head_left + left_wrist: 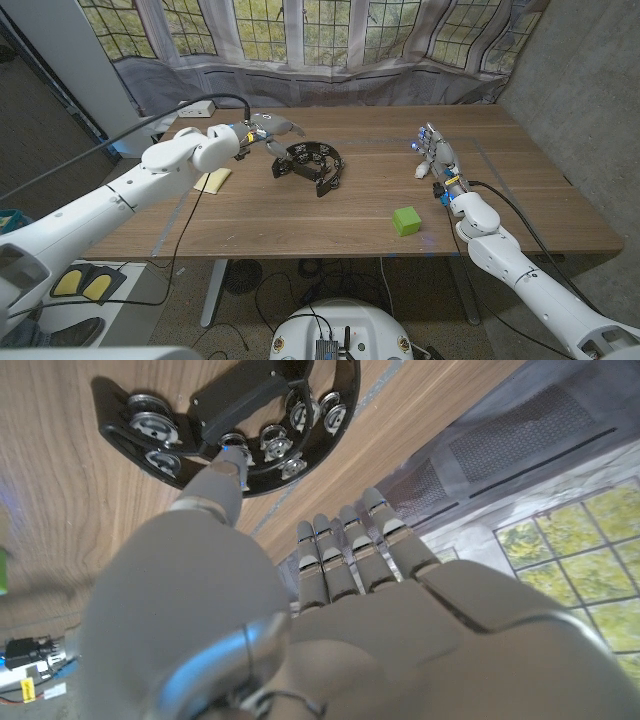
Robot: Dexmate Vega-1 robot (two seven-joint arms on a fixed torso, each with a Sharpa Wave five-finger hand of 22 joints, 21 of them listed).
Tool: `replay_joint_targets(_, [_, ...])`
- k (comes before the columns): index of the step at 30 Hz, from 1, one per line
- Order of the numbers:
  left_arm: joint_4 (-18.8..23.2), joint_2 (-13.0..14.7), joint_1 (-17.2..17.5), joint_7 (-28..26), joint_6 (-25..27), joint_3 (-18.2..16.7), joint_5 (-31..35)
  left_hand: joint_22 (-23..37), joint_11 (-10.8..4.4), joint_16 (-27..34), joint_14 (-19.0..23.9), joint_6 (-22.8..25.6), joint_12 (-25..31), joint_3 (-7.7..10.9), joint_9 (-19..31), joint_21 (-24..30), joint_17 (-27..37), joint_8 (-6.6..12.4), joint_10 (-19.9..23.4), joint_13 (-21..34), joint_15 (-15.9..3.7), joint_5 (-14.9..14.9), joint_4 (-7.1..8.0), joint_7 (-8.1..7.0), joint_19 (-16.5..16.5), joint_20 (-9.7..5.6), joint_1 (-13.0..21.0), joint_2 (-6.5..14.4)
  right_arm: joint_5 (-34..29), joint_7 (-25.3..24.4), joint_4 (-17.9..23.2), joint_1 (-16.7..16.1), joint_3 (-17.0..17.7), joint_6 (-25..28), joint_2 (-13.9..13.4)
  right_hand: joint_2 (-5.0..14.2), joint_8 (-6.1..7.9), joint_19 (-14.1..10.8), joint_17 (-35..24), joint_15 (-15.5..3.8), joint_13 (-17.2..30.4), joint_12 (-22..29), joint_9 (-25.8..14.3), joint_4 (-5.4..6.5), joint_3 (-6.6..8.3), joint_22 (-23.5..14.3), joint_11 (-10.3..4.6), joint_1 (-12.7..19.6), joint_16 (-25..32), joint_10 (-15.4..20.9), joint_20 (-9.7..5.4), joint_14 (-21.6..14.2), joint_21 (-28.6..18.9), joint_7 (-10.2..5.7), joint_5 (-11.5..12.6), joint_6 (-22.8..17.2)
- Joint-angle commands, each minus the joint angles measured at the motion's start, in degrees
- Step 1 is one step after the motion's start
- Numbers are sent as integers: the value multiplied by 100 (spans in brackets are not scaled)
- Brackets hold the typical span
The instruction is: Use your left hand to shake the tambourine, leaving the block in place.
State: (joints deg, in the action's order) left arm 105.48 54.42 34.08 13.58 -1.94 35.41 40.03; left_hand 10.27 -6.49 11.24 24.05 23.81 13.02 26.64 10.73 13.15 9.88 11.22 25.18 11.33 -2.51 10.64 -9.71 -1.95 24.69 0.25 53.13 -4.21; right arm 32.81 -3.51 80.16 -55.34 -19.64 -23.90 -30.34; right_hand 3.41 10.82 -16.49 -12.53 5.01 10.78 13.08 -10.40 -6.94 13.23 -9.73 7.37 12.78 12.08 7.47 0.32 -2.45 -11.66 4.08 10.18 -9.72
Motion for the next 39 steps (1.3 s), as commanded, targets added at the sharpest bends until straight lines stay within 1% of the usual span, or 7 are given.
replay_joint_targets(1, [-549,-343,-534,384,-622,353,351,16,-5,57,189,137,37,-46,18,55,18,57,180,24,-297,-11,3,15,157,-25,183,22,-37,-119,108,-63,28,58,-21,-10,17,-52,-8,35,17,-30,-20,-37,-2,-21,14,44,10,40,13,-22,10,-12,13,-31])
replay_joint_targets(4, [-717,-447,-618,385,-690,403,337,21,-46,82,317,332,75,-149,19,68,19,114,317,28,-308,-30,52,15,235,-31,169,-7,-43,-121,136,-47,19,81,-21,-9,16,-52,-9,33,17,-33,-20,-37,-4,-21,15,43,9,39,14,-20,11,-18,13,-30])
replay_joint_targets(10, [-1065,-598,-752,369,-960,495,133,23,11,96,407,427,95,-196,20,94,21,131,403,34,-311,-31,71,62,336,-56,193,16,-63,-153,156,-13,11,129,-19,-7,16,-53,-8,35,17,-37,-20,-40,-4,-21,19,48,9,39,18,-27,13,-19,13,-32])
replay_joint_targets(19, [-1522,-748,-867,332,-1275,603,-188,23,70,87,490,496,85,-177,22,133,23,120,451,42,-306,-23,7,135,506,-105,484,145,-78,-160,108,11,8,130,-12,-5,14,-53,-7,36,18,-39,-20,-44,-4,-21,18,55,6,45,19,-25,16,-23,13,-31])
replay_joint_targets(28, [-1833,-880,-953,374,-1327,745,-301,22,141,64,493,476,61,-188,24,145,25,91,435,48,-242,-28,-10,205,586,-41,666,199,-30,-126,25,57,1,153,17,4,13,-52,-8,43,18,-45,-21,-44,-3,-21,22,58,5,43,22,-26,19,-23,13,-31])
replay_joint_targets(33, [-2142,-1009,-1011,281,-1400,828,-420,23,154,66,512,485,62,-194,25,140,27,88,449,52,-226,-31,-7,215,591,-23,717,224,-35,-128,-22,67,4,127,28,9,11,-53,-8,46,18,-48,-21,-45,-2,-21,23,62,3,42,24,-22,20,-23,14,-27])
replay_joint_targets(39, [-2193,-1030,-1082,273,-1358,960,-275,24,144,62,520,503,60,-206,26,139,29,88,458,55,-223,-37,-2,217,601,-9,761,244,18,-124,-51,68,16,141,49,12,10,-57,-8,37,19,-50,-21,-45,-3,-21,27,64,5,44,26,-30,20,-25,13,-27])
